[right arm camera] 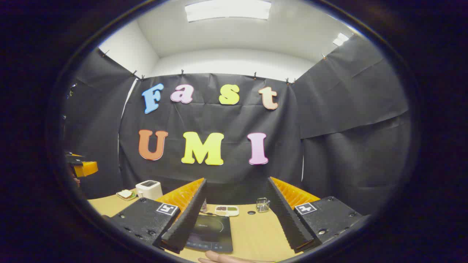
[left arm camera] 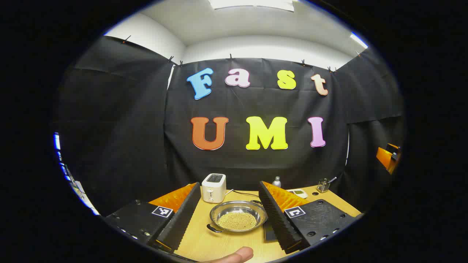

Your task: First push the handle of the pot to place it horizontally, then grasp the pot with both hands and set it on the induction cooktop.

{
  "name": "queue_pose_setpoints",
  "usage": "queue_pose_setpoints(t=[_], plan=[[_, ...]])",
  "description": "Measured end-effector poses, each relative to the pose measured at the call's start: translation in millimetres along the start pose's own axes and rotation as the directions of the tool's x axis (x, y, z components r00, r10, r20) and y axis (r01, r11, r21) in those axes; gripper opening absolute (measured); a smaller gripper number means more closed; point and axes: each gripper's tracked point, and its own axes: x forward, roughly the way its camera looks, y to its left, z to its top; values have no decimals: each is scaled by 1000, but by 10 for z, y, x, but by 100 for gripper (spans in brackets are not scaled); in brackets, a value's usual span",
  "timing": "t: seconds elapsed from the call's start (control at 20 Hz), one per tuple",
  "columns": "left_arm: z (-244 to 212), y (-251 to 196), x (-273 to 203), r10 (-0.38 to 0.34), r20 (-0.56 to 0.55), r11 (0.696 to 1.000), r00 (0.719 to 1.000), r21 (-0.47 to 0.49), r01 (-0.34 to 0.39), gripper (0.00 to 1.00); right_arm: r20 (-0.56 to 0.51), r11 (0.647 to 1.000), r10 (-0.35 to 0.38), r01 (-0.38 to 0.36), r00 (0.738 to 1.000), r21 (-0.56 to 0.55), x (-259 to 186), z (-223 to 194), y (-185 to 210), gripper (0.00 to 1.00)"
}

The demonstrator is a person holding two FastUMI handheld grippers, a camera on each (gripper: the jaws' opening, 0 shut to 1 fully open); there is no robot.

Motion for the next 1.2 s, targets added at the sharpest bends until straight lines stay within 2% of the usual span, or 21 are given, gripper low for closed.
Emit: queue_pose_setpoints(t=[0.05,0.1,0.7,0.9,1.05,1.1,1.2], plan=[[14,5,-9,-5,1,1000,1000,-1,5,83,6,1000,3,-3,1000,1,-19,6,10,97],[5,-2,-11,-9,2,1000,1000,2,9,95,9,1000,12,-12,1000,-1,-35,16,29,97],[-74,-173,-92,-77,-12,996,997,44,77,95,25,1000,-10,10,1000,-5,-78,7,-115,97],[-293,-172,-3,-56,-67,994,996,87,61,94,28,1000,0,0,1000,-8,-65,-18,-111,97],[-457,-163,86,-35,-103,991,994,122,47,95,1,999,42,-42,999,-7,-65,-129,1,97],[-522,-176,115,-33,-119,991,992,125,48,95,-4,999,44,-44,999,-11,-49,-152,-4,100],[-655,-242,158,-58,-153,990,986,118,77,95,-7,999,37,-37,999,-17,-23,-174,-44,97]])
